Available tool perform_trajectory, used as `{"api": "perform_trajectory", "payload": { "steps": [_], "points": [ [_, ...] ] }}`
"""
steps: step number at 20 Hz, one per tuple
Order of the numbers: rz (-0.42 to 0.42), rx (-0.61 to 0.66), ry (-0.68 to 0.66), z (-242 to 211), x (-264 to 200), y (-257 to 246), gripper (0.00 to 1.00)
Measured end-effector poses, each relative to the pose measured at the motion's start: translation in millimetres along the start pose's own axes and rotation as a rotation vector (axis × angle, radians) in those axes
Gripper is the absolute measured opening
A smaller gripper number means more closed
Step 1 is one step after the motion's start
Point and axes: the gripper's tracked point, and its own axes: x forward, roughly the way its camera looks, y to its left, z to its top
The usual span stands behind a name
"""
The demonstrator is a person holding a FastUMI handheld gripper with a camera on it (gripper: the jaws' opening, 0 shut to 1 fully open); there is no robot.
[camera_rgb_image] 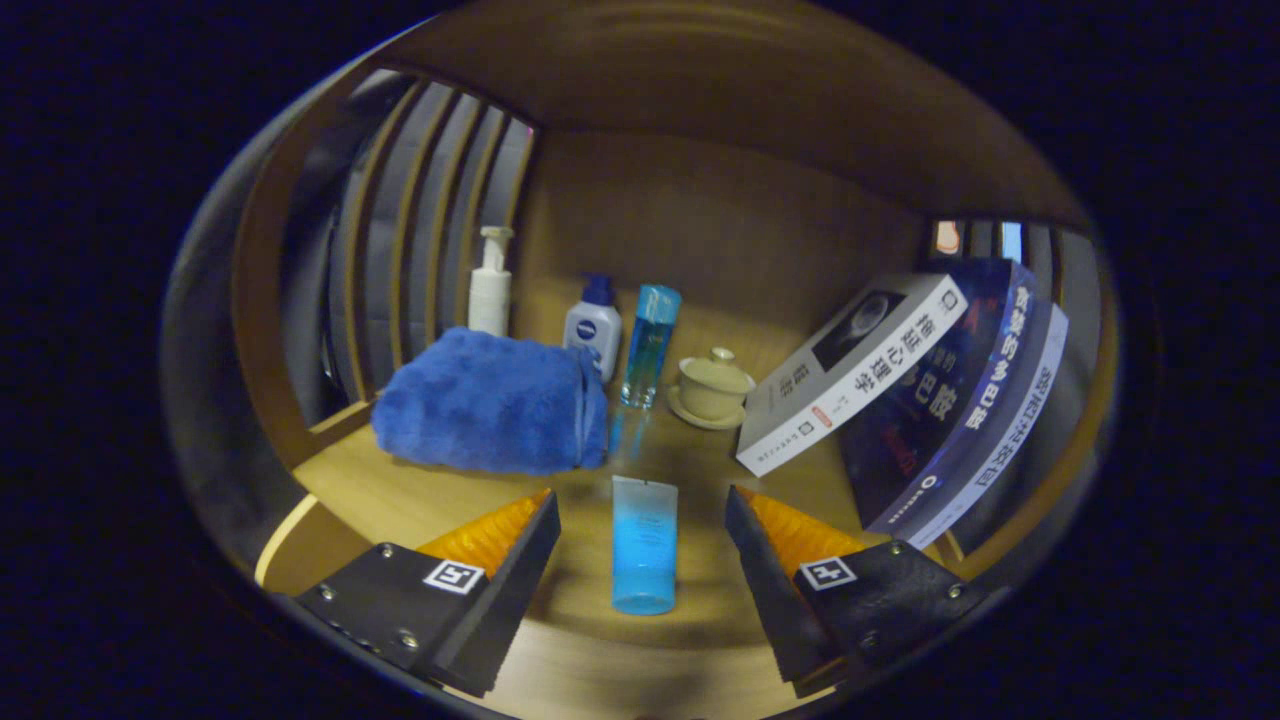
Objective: Pull open the drawer, take out the items inside it, and place them on the countertop above the cabinet.
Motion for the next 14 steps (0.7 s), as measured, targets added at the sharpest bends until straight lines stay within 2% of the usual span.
{"api": "perform_trajectory", "payload": {
  "steps": [6,12,14],
  "points": [
    [0.123,0.053,-0.152,13.6,-99.7,33.1,0.99],
    [0.142,0.147,-0.3,-14.5,-202.3,38.8,0.98],
    [0.124,0.136,-0.323,-29.4,-225.8,34.0,0.98]
  ]
}}
